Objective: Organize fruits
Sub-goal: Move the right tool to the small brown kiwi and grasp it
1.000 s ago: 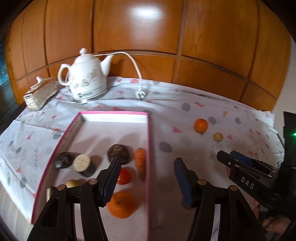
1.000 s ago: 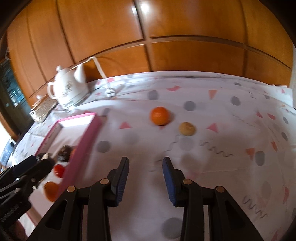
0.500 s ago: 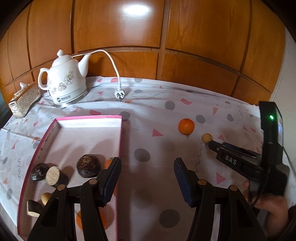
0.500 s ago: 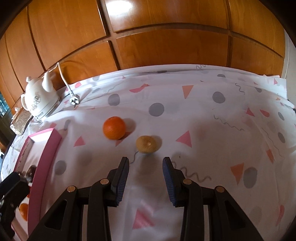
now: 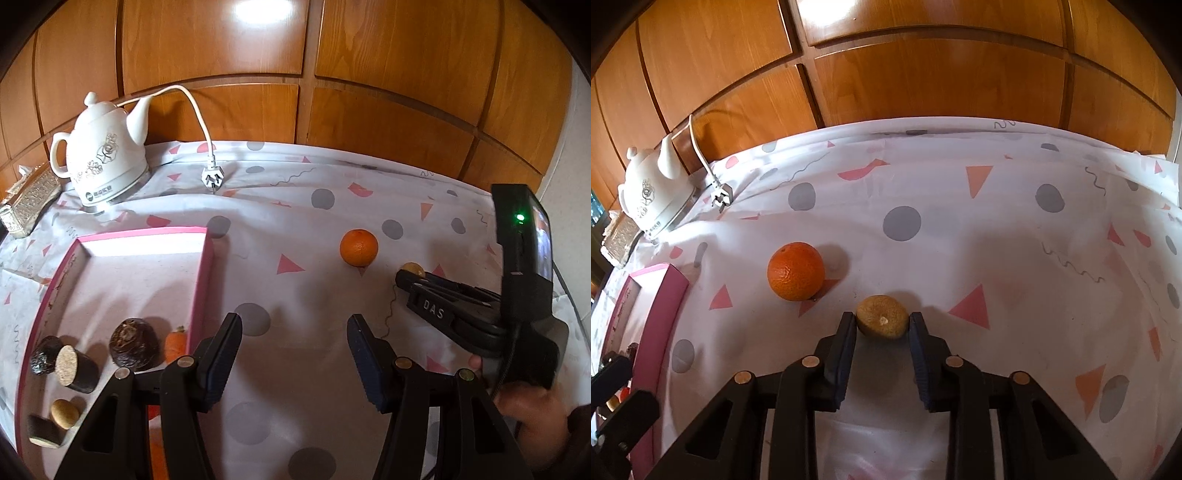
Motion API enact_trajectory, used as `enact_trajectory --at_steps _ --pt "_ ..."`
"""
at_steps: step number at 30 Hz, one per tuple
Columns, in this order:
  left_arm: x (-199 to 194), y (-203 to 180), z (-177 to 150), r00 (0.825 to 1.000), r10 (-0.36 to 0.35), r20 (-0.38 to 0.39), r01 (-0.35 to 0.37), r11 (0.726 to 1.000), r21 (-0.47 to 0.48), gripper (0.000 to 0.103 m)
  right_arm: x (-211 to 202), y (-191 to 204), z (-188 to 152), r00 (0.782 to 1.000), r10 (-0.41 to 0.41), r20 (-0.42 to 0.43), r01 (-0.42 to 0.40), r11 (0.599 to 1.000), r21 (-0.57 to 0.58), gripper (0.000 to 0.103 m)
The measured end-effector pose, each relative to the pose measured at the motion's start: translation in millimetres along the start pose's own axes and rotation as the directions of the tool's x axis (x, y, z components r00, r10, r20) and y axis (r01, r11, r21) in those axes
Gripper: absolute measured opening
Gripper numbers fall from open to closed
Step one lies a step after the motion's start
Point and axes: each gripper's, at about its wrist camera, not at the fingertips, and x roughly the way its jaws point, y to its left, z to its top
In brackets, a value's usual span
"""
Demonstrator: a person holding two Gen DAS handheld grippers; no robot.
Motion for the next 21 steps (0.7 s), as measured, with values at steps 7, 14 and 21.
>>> enact_trajectory --at_steps 7,14,21 --pt "20 -11 5 1.000 -0.006 -0.028 0.006 1.000 0.011 0.060 -5 -6 -2 0.998 -0.056 -0.004 0.056 0.998 -0.018 0.029" --pt "37 -19 6 0.998 -0.004 -0.058 0.005 1.000 0.023 0.060 -16 -20 -10 0.997 -0.079 -0.006 0.079 0.997 -0.006 0.029" --pt "50 -26 11 0.997 0.002 -0.075 0.001 1.000 0.028 0.060 -21 -29 -14 0.997 -0.079 0.007 0.079 0.997 0.016 0.029"
